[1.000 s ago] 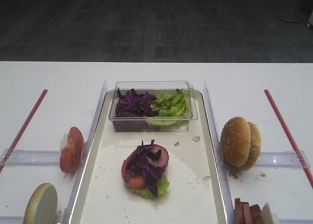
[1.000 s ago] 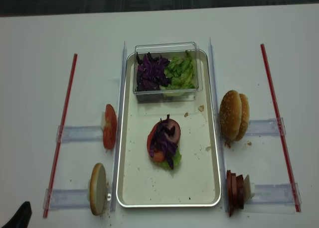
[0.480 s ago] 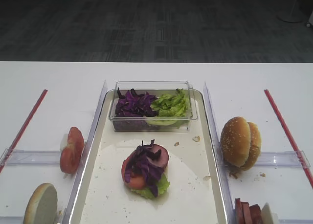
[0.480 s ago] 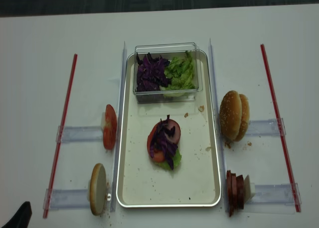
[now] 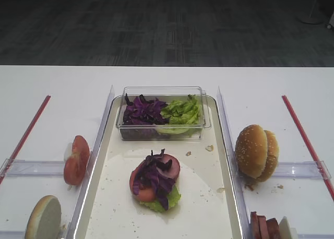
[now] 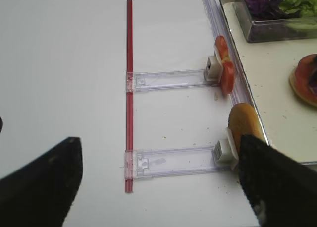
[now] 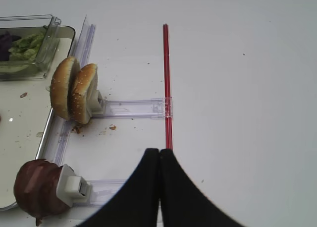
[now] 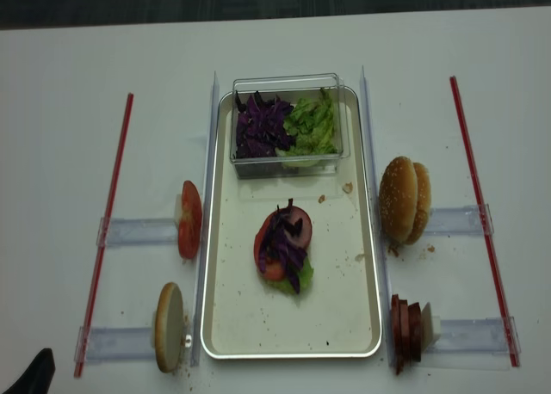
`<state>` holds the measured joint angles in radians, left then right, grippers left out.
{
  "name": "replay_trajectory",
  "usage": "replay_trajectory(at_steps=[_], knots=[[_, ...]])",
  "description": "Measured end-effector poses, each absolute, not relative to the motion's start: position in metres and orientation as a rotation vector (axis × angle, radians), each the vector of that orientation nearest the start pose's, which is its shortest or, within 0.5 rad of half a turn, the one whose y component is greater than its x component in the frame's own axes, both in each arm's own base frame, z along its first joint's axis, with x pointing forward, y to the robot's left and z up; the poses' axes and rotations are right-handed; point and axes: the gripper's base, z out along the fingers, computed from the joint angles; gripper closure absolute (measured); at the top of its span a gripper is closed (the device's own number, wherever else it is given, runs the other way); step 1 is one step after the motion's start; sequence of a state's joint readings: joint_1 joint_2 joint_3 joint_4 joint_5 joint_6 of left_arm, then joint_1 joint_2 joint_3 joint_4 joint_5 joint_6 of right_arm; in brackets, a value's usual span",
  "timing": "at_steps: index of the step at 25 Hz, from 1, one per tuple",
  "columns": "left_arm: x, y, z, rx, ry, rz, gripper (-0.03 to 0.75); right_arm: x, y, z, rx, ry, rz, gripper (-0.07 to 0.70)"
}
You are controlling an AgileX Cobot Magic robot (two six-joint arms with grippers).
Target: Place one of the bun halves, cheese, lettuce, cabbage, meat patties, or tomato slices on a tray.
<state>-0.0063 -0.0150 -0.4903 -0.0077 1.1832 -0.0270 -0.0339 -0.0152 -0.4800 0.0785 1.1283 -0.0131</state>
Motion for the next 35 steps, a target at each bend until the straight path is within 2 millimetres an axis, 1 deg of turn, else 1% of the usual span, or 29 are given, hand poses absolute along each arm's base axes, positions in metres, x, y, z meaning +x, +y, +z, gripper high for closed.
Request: replay_trajectory(at_steps=[35], knots=[[-0.0117, -0.0006, 0.2649, -0.021, 2.161, -0.029, 0.138, -0.0078, 0.0067, 0.2665, 0.015, 2.115, 0.067, 0.595]])
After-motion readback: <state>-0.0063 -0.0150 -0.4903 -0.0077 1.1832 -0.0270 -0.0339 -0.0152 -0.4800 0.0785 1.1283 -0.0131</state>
